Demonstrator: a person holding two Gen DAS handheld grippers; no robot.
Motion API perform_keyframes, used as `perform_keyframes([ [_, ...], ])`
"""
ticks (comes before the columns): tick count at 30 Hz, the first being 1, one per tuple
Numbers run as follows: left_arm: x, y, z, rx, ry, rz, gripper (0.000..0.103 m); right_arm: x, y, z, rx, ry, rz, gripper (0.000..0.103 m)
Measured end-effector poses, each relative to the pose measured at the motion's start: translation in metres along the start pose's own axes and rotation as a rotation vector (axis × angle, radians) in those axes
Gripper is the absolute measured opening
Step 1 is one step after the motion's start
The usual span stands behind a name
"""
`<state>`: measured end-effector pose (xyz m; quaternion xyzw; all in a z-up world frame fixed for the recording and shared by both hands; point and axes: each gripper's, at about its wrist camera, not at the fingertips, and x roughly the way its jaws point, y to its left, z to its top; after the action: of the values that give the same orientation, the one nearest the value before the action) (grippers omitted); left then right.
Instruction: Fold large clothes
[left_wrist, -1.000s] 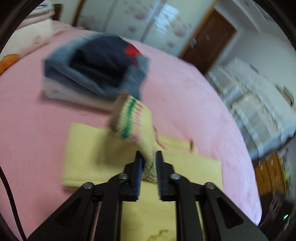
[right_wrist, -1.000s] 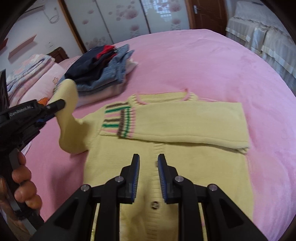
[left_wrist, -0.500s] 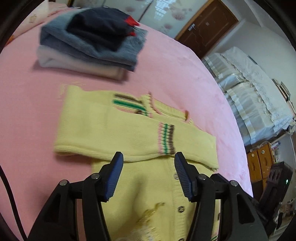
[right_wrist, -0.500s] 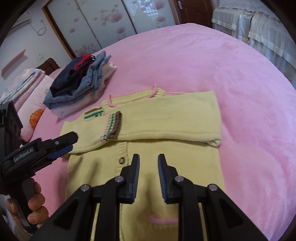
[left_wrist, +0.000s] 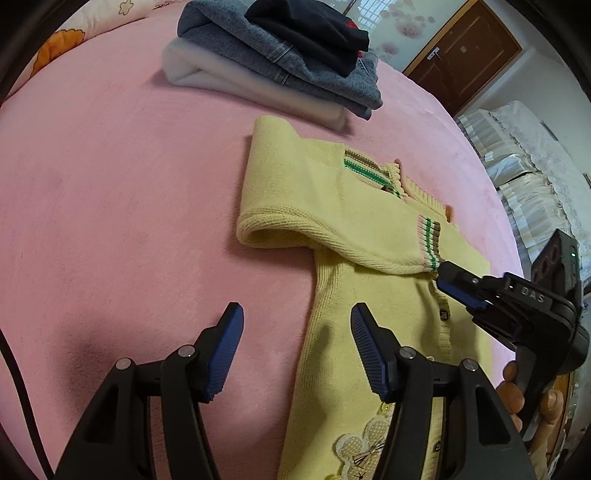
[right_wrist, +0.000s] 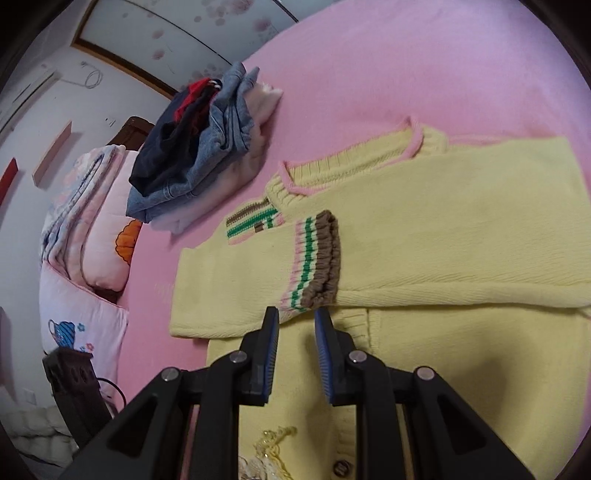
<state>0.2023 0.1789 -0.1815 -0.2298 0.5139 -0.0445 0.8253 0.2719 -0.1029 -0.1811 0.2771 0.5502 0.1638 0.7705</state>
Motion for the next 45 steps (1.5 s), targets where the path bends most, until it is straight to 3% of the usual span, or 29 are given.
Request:
perform_keyframes([
  [6, -0.005, 0.000, -0.001, 0.002, -0.010, -0.007, 0.059, 0.010, -0.008, 0.000, 0.055, -0.007, 0.005, 0.020],
  [12, -0.004, -0.003, -0.002, -0.001, -0.010, -0.005, 0.059, 0.003, 0.005, 0.001, -0.010, -0.054, -0.011, 0.020],
  [19, -0.004, -0.004, -0.002, -0.004, -0.006, 0.003, 0.059, 0.016, -0.004, 0.011, 0.070, -0.017, -0.021, 0.020],
  [22, -0.004, -0.002, -0.002, -0.005, -0.003, 0.014, 0.059, 0.015, 0.006, 0.010, 0.005, -0.034, -0.069, 0.019],
  [23, -0.004, -0.002, -0.002, -0.006, -0.002, 0.018, 0.059, 0.012, 0.013, 0.009, -0.040, -0.047, -0.097, 0.010],
  [25, -0.004, -0.001, -0.001, -0.009, -0.004, 0.022, 0.059, -0.007, 0.032, 0.008, -0.138, -0.108, -0.111, 0.010],
  [29, -0.001, -0.004, 0.001, -0.006, 0.002, 0.027, 0.059, -0.067, 0.063, 0.009, -0.297, -0.284, -0.058, 0.010],
  [34, 0.013, -0.020, 0.008, 0.022, -0.001, 0.038, 0.059, -0.120, 0.058, 0.013, -0.349, -0.415, -0.075, 0.010],
  [39, 0.031, -0.039, 0.013, 0.069, 0.019, 0.084, 0.059, -0.113, 0.011, 0.011, -0.282, -0.385, -0.199, 0.010],
  [43, 0.030, -0.047, 0.011, 0.128, 0.052, 0.063, 0.059, -0.085, -0.036, 0.005, -0.234, -0.255, -0.390, 0.015],
  [45, 0.024, -0.047, 0.010, 0.149, 0.068, 0.022, 0.059, -0.086, -0.056, 0.004, -0.174, -0.203, -0.372, 0.016],
])
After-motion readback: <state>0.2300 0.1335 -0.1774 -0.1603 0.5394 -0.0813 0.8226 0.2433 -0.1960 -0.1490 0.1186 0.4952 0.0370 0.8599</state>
